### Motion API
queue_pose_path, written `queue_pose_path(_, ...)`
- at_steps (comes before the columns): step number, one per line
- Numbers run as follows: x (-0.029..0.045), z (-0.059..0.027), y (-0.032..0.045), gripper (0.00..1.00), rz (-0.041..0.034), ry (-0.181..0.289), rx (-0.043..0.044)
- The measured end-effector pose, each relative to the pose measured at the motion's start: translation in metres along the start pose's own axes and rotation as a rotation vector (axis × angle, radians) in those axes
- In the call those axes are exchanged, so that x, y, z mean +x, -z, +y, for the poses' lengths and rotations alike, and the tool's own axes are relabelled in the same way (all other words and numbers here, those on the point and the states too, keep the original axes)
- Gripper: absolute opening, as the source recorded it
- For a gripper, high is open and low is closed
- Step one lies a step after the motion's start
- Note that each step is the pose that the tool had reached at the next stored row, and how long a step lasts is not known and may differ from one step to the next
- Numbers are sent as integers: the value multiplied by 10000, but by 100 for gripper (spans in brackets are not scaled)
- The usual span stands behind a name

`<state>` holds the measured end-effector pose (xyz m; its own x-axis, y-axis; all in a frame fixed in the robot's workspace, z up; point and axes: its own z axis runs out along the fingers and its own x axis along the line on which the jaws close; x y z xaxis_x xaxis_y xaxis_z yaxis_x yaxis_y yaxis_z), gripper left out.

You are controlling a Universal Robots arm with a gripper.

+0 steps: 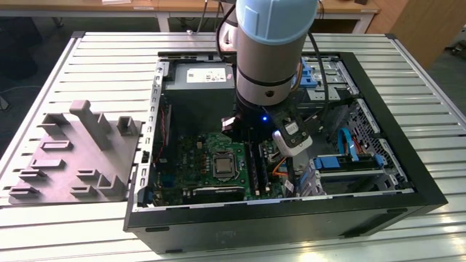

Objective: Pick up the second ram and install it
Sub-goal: 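Press down the second ram until it locks into place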

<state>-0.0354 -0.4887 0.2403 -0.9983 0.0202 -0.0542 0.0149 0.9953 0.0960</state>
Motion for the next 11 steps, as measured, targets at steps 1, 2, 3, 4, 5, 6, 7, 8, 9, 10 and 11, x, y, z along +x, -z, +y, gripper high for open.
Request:
queue_pose_path(1,0,8,-1,10,0,0,0)
queue_pose_path(2,0,19,-2,10,0,0,1)
queue_pose_path(3,1,34,-3,10,1,0,1)
queue_pose_path(4,1,52,-6,10,0,1,0)
queue_pose_path(5,1,72,-8,10,0,1,0)
queue_pose_path(6,2,93,-11,10,0,1,-1)
queue_pose_path(7,2,114,-12,10,0,0,1)
queue_pose_path(8,3,134,-14,10,0,0,1)
queue_pose_path(9,3,155,-17,10,0,0,0)
queue_pose_path(10,4,175,-20,10,0,0,-1)
queue_pose_path(11,4,192,-22,10,0,0,-1)
